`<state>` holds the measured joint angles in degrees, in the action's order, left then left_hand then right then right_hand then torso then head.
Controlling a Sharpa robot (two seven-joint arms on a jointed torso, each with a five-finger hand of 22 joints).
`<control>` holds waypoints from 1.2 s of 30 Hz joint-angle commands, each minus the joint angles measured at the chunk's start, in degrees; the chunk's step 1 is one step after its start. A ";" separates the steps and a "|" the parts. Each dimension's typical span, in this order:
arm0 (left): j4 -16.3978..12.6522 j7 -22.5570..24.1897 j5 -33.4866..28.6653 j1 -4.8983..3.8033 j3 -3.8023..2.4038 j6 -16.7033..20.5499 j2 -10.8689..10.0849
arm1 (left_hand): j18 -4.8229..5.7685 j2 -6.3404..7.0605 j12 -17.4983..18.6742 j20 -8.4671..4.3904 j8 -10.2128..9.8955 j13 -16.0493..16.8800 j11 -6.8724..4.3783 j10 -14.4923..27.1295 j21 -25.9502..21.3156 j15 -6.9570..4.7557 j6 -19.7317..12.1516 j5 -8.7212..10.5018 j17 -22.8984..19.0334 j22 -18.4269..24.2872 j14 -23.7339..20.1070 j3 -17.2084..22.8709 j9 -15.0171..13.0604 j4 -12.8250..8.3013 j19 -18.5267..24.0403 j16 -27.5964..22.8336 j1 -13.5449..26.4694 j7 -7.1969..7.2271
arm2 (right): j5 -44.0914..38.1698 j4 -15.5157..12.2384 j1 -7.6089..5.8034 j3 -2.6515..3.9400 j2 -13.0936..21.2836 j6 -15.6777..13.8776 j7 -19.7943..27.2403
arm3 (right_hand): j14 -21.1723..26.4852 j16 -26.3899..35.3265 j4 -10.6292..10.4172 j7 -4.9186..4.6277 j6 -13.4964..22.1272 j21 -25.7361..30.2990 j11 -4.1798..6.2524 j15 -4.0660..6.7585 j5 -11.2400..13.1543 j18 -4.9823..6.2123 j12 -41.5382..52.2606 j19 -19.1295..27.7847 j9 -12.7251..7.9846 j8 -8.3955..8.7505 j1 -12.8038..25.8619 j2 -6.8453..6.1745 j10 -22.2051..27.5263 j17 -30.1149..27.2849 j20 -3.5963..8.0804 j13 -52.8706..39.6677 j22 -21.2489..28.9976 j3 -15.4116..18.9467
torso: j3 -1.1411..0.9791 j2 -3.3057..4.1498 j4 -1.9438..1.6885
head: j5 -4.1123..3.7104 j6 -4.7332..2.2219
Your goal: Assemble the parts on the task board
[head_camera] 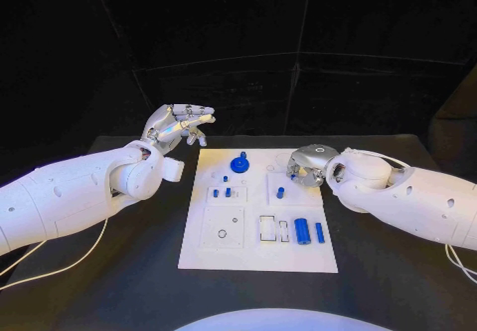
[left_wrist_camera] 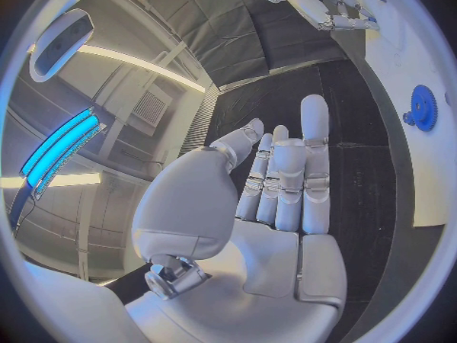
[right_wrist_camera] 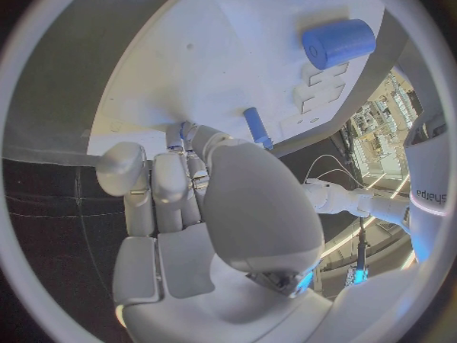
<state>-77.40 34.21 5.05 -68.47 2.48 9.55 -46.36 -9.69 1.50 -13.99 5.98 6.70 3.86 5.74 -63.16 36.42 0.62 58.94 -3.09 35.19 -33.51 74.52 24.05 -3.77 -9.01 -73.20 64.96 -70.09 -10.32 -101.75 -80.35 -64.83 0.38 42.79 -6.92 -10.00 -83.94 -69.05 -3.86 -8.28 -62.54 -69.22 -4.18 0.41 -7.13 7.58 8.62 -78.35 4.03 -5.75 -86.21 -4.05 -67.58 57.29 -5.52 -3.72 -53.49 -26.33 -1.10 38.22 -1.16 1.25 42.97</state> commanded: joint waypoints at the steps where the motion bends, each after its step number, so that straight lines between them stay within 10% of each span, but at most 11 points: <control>1: -0.01 0.04 -0.27 -0.06 -0.02 -0.71 -0.10 | -0.71 -0.38 0.11 0.15 -0.37 -0.08 0.11 0.43 -0.34 0.04 -0.41 0.07 -0.05 0.09 -0.22 -0.37 0.05 -0.01 0.43 -0.34 0.15 0.07 | 1.49 -0.77 0.25 -0.25 0.60 -1.60 -1.05 | -1.20 -0.25 0.53 -0.12 -0.54 -0.28 -0.10 0.20 -0.13 -1.08 -0.39 -0.19 0.05 0.35 0.84 -0.13 -0.44 -0.13 0.23 -0.09 -0.10 -1.01 | 0.00 -0.03 0.05 | -0.05 0.03; 15: 0.59 -0.15 -0.27 -0.06 -0.02 -0.22 -0.11 | -0.70 -0.37 0.20 0.30 -0.57 -0.09 0.36 1.09 -0.70 0.23 -0.98 0.07 -0.64 0.36 -0.57 -0.63 0.04 -0.07 0.47 -0.61 0.09 -0.19 | 2.90 -5.85 0.16 -0.16 3.58 -11.08 -1.11 | -1.16 -0.81 2.90 -0.35 -0.42 -1.08 -0.29 0.15 -1.85 -1.23 -1.01 -0.40 -0.02 0.97 2.70 -1.66 -0.43 0.00 0.23 -0.12 -1.19 -3.65 | 0.05 -0.02 -0.02 | -0.42 -0.17; 36: 1.08 -0.24 -0.27 -0.06 -0.02 0.02 0.32 | -0.69 -0.36 0.23 0.40 -0.69 -0.09 0.52 1.52 -0.89 0.35 -1.38 0.06 -0.84 0.52 -0.72 -0.80 0.03 -0.13 0.46 -0.68 0.03 -0.36 | 5.77 -16.17 -0.29 -0.09 2.86 -14.24 0.05 | -1.17 -1.11 3.80 -0.41 -0.43 -1.46 -0.35 0.16 -2.51 -1.29 -1.15 -0.49 -0.02 1.14 3.15 -2.02 -0.50 0.16 0.23 -0.15 -1.69 -4.55 | 0.15 0.03 -0.16 | 1.07 0.26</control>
<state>-76.28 33.76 4.99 -68.47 2.49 9.72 -46.11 -9.67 1.53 -13.99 6.16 6.25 3.87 6.35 -62.13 35.74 1.04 57.93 -3.10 34.40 -33.08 74.11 23.58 -3.78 -9.18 -73.02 64.51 -70.12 -10.53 -97.32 -96.07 -65.01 0.26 45.94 -19.70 -10.90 -83.94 -69.77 -0.30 -8.41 -62.85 -70.51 -4.41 0.41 -9.32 6.64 7.87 -78.55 4.06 -4.87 -83.44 -6.08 -67.77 57.47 -5.32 -3.87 -55.20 -30.64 -1.02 38.22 -1.26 2.02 43.10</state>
